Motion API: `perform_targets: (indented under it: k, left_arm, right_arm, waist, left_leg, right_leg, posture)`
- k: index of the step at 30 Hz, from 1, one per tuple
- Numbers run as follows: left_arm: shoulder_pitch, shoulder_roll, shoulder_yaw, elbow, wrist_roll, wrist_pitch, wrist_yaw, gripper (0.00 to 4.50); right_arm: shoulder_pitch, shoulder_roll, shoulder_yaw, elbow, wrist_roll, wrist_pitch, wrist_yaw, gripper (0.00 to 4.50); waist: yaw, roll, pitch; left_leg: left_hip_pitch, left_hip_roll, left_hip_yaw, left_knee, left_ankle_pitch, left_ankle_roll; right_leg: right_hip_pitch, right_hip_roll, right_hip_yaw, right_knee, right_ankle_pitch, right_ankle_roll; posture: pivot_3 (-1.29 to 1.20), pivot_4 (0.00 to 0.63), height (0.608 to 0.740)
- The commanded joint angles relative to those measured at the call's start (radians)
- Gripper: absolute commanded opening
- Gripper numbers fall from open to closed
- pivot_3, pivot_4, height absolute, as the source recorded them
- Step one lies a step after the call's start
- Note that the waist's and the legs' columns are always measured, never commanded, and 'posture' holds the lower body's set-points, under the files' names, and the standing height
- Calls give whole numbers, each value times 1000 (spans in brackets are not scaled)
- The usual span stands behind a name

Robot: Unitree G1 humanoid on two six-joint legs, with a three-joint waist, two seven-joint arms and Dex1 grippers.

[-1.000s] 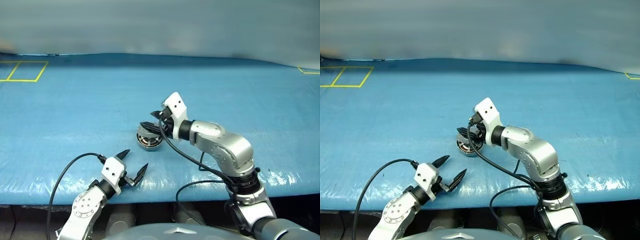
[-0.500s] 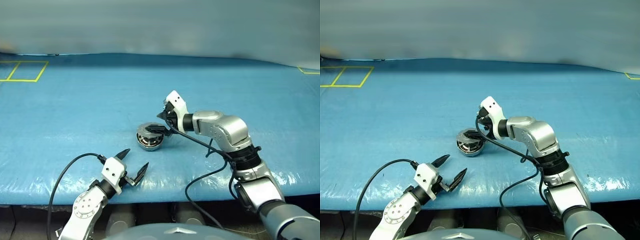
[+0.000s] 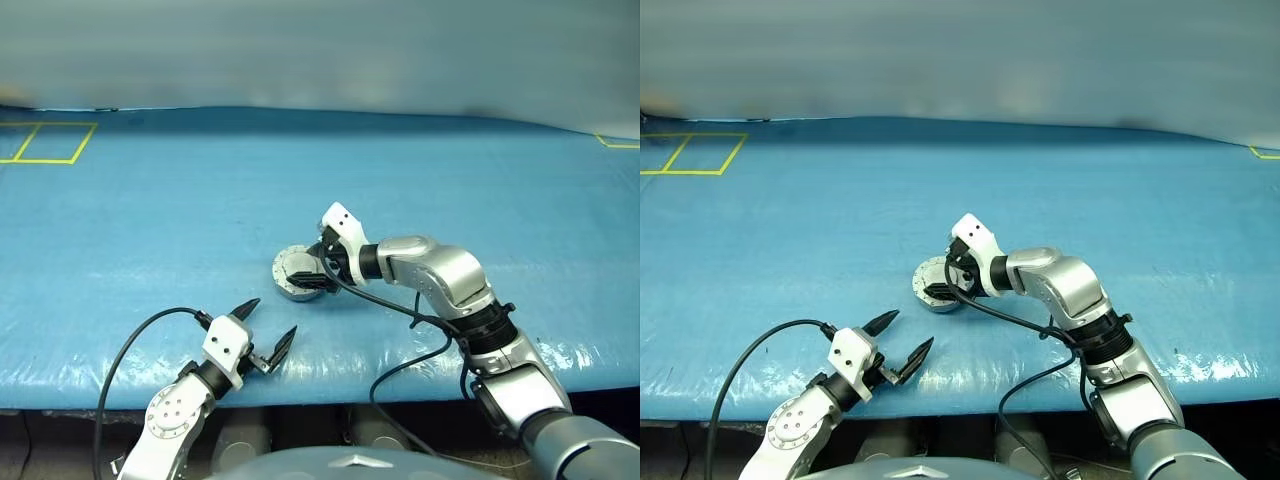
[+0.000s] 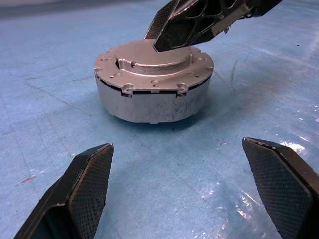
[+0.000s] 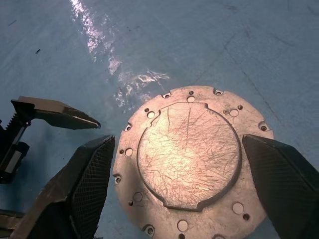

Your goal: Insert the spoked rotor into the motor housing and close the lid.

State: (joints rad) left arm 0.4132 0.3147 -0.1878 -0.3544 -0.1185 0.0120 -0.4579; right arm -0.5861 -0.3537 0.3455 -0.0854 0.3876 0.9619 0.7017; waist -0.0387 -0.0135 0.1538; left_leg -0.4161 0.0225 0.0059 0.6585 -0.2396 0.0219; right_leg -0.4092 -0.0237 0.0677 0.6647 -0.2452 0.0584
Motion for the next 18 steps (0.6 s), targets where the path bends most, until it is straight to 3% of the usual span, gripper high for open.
perform_targets:
  k: [1, 5, 16, 18]
  left_arm:
    - [-7, -3, -2, -17, -2, -12, -1, 4500]
    - [-11, -2, -5, -22, -1, -6, -1, 4500]
    - [-14, 1, -11, -41, -5, 18, -1, 4500]
    - [-14, 1, -11, -44, -6, 22, -1, 4500]
  right_arm:
    - [25, -6, 6, -39, -35, -72, -4, 3273]
    - [65, 11, -13, -71, -65, -180, -18, 1942]
    - [142, 56, -79, -159, -80, -265, -96, 1942]
    - [150, 59, -77, -177, -86, -264, -108, 2318]
  waist:
    - [0, 0, 0]
    - [0, 0, 0]
    - [1, 0, 0]
    - [1, 0, 0]
  left_leg:
    - [0, 0, 0, 0, 0, 0]
    - [0, 0, 0, 0, 0, 0]
    - [0, 0, 0, -1, 0, 0]
    - [0, 0, 0, -1, 0, 0]
  right_leg:
    - [0, 0, 0, 0, 0, 0]
    - [0, 0, 0, -1, 0, 0]
    - [0, 0, 0, -1, 0, 0]
    - [0, 0, 0, -1, 0, 0]
  posture:
    - [0, 150, 740]
    - [0, 150, 740]
    - [0, 150, 740]
    - [0, 150, 740]
